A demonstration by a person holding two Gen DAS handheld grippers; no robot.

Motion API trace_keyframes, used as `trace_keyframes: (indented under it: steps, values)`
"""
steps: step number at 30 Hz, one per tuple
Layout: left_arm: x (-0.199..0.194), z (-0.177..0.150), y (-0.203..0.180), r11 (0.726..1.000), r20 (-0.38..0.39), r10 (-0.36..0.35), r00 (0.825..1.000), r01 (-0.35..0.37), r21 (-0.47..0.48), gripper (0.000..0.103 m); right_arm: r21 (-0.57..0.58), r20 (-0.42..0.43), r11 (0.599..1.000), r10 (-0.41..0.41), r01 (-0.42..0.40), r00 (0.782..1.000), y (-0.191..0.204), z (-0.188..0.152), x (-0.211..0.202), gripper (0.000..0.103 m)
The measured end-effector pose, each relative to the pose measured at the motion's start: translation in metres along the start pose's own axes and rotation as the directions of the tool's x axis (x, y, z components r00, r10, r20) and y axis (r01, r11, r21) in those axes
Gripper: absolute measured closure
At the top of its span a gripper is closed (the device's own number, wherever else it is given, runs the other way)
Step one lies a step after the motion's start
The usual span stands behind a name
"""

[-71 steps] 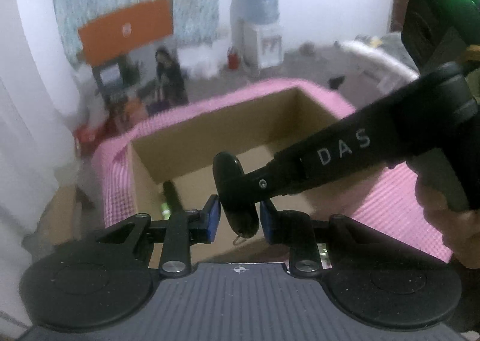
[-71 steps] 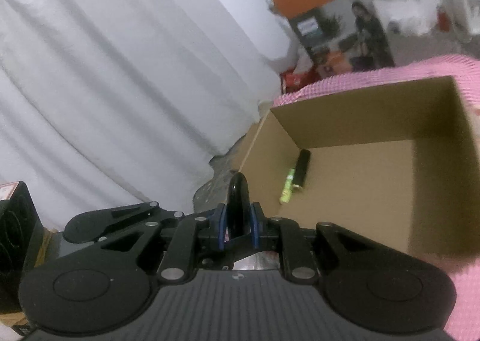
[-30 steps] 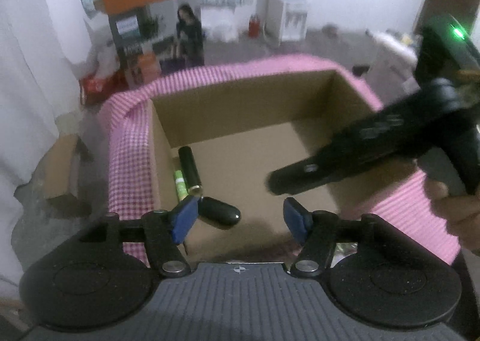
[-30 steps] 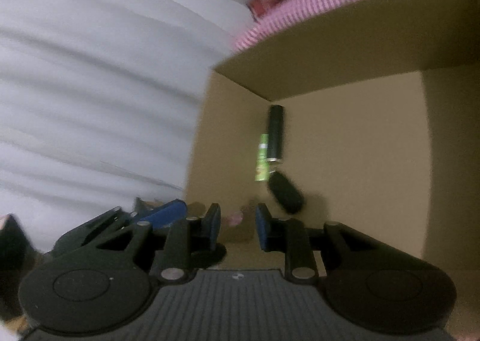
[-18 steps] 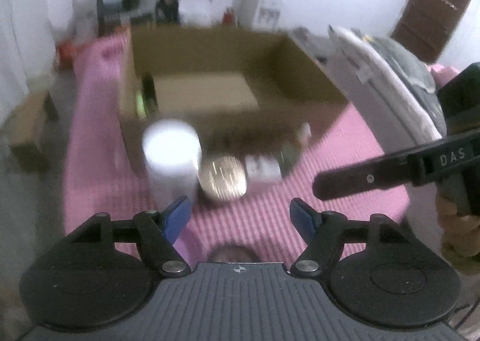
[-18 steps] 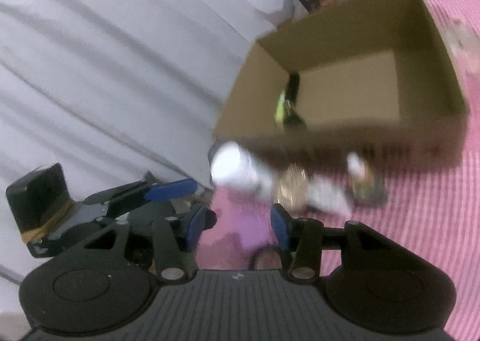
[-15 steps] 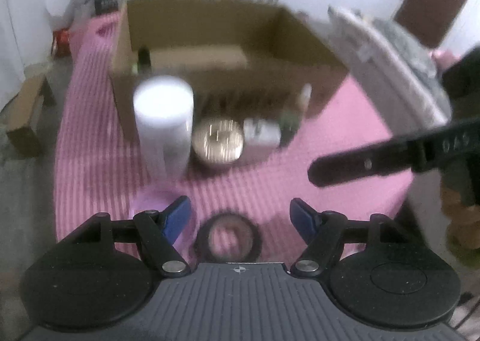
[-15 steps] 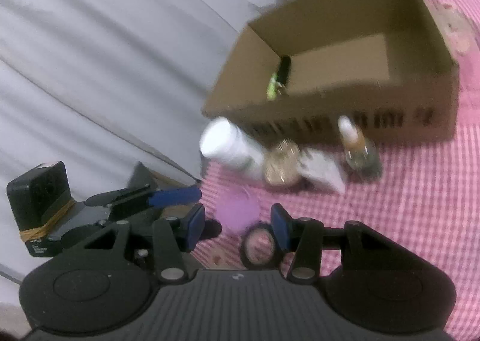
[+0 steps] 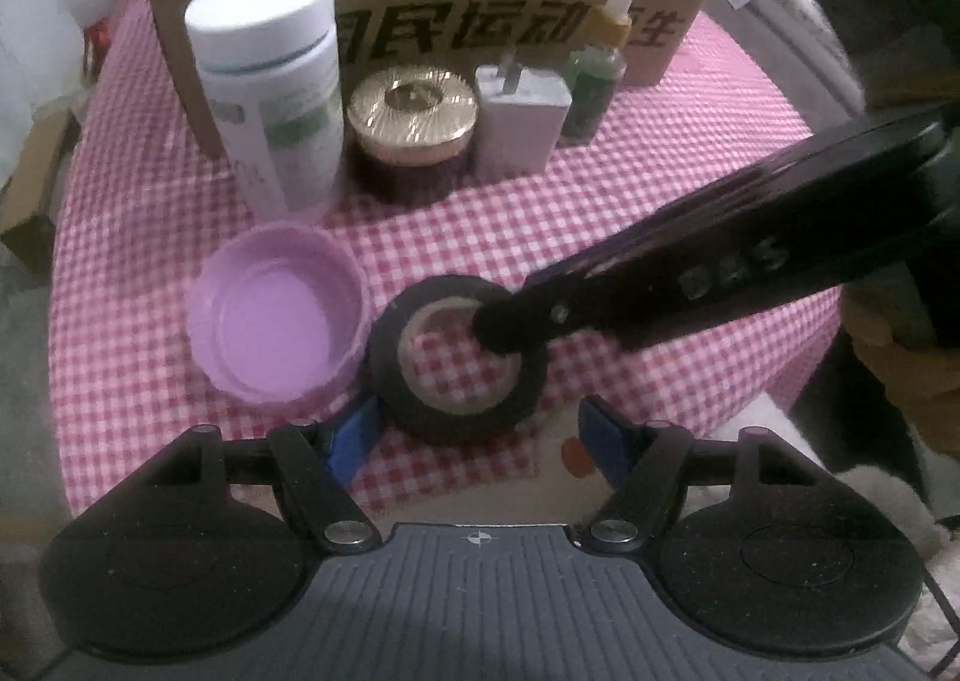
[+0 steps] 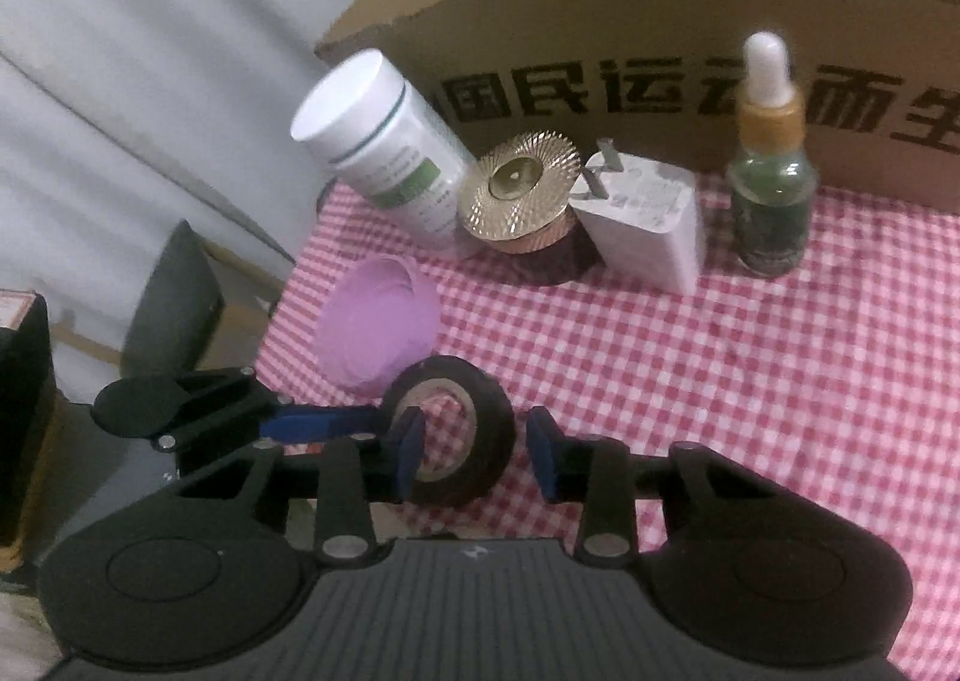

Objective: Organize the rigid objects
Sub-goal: 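Grasp the black tape roll through its hole with the right gripper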

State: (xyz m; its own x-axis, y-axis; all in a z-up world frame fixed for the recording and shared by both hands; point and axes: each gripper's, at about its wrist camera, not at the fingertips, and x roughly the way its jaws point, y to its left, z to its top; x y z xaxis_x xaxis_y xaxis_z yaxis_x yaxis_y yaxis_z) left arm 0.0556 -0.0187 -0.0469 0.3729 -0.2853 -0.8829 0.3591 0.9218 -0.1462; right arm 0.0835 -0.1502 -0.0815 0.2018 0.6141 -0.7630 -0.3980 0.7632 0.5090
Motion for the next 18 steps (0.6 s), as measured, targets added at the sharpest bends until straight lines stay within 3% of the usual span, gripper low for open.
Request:
trace_keyframes:
  steps: [8, 15, 18]
  values:
    - [0.009, 0.001, -0.005, 0.998, 0.030, -0.068, 0.997, 0.068, 0.006, 0.031, -0.004, 0.005, 1.000, -0.026, 0.026, 1.000, -0.007, -0.003, -0.004, 0.072]
    - [0.019, 0.011, -0.025, 0.990, 0.063, -0.125, 0.990, 0.120, 0.077, 0.031, 0.056, 0.036, 0.995, -0.080, 0.078, 0.996, -0.031, -0.014, -0.029, 0.072]
    - [0.022, 0.014, -0.031, 0.988, 0.062, -0.116, 0.991, 0.108, 0.111, 0.031, 0.065, 0.053, 0.993, -0.105, 0.101, 0.993, -0.037, -0.018, -0.036, 0.072]
